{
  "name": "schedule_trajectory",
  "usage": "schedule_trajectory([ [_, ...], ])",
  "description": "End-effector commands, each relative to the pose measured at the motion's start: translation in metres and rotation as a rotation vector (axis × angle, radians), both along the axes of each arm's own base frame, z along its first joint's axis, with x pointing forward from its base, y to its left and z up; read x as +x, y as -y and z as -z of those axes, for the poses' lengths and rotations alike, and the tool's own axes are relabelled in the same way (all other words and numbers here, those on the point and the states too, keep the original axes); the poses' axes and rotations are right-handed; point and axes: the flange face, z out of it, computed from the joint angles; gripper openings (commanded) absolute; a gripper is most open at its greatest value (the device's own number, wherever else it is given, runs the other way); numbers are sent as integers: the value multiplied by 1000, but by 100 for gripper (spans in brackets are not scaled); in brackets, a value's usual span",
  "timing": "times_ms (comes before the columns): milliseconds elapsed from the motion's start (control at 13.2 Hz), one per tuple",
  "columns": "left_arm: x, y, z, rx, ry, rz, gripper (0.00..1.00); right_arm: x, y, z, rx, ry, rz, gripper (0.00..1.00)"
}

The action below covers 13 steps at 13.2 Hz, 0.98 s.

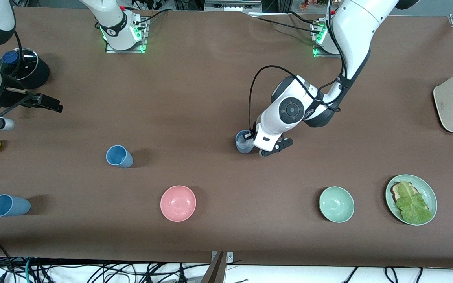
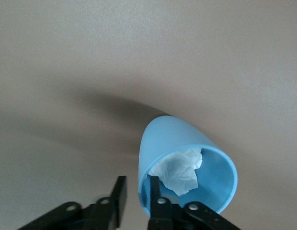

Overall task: Stack blue cups with both arms
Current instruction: 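Carry the tissue cup to the table middle and lower it, then open the left gripper and withdraw while the right gripper starts reaching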

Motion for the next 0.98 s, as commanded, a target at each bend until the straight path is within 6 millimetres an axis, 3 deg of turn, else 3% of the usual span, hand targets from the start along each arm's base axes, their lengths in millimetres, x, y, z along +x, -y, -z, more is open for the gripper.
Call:
schedule_trajectory([
  [0,7,2,-4,13,9,-5,100,-2,0,-3,6,3,12,100],
  [227,10,-1,-15,23,0,-7,100,-1,2,-3,7,8,15,100],
  [530,42,-27,-61,45,-37,-25,100,6,-3,-10,6,69,9,100],
  [682,64,-68,-74,52,-61,-30,100,11,-1,-11,8,104,14,100],
  [909,96,-181,-68,58,-97,85,100,16,2,0,9,87,6,100],
])
